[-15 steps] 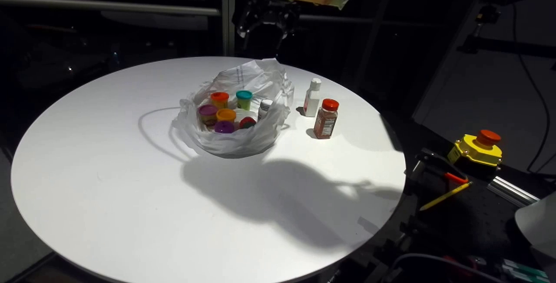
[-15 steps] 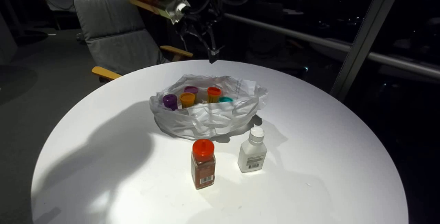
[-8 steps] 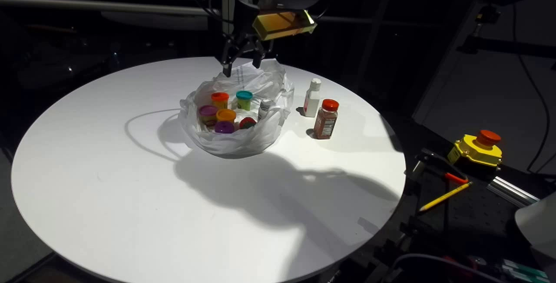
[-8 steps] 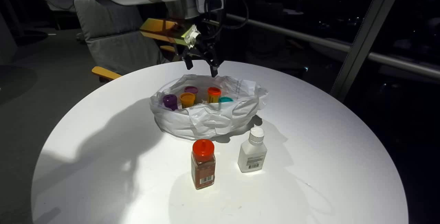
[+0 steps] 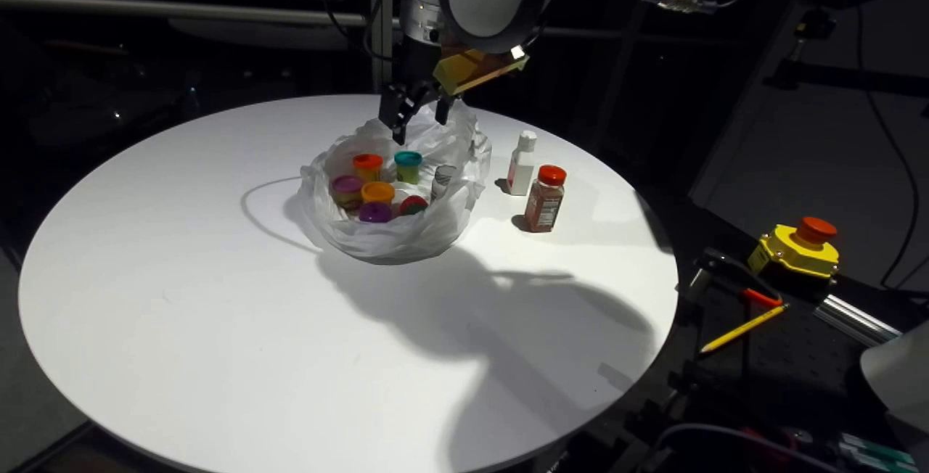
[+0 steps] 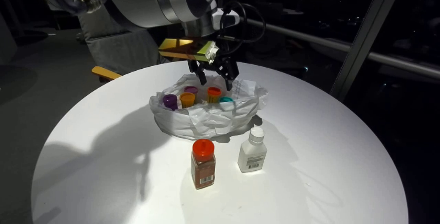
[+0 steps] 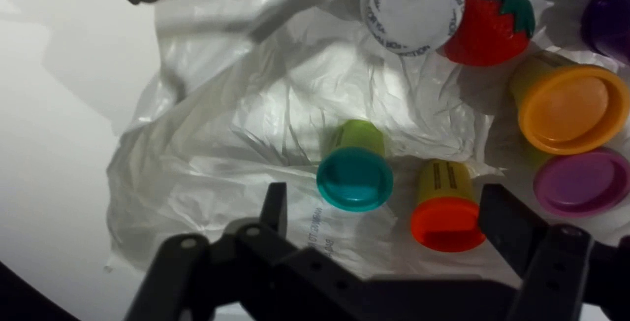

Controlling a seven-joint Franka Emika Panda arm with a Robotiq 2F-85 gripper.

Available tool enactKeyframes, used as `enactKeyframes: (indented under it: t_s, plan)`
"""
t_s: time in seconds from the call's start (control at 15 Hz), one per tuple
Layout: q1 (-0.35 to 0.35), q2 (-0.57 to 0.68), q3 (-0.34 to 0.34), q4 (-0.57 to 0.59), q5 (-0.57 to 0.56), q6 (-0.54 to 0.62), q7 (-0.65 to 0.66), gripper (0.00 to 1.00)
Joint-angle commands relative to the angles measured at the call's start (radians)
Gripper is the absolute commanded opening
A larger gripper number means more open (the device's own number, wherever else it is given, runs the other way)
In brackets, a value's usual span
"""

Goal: Remove the contents in the plastic bag and put them on the table.

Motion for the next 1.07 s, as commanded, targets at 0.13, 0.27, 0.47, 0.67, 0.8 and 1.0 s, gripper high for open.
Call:
enactKeyframes:
  t_s: [0.13, 0.27, 0.47, 0.67, 0.8, 1.0]
  plan:
    - [-0.094, -0.002, 0.089, -0.001, 0.1, -0.073, -0.173, 1.0]
    - [-0.102, 0.001, 0.099, 0.003, 0.106, -0.122, -0.21, 1.0]
    - [-0.103, 0.005, 0.101, 0.01, 0.097, -0.174, -0.226, 1.0]
    - [-0.115, 0.01, 0.123, 0.012, 0.11, -0.194, -0.26, 1.0]
    - [-0.126, 0.021, 0.144, 0.025, 0.131, -0.21, -0.285, 1.0]
    - [-0.128, 0.03, 0.157, 0.029, 0.147, -0.23, -0.298, 1.0]
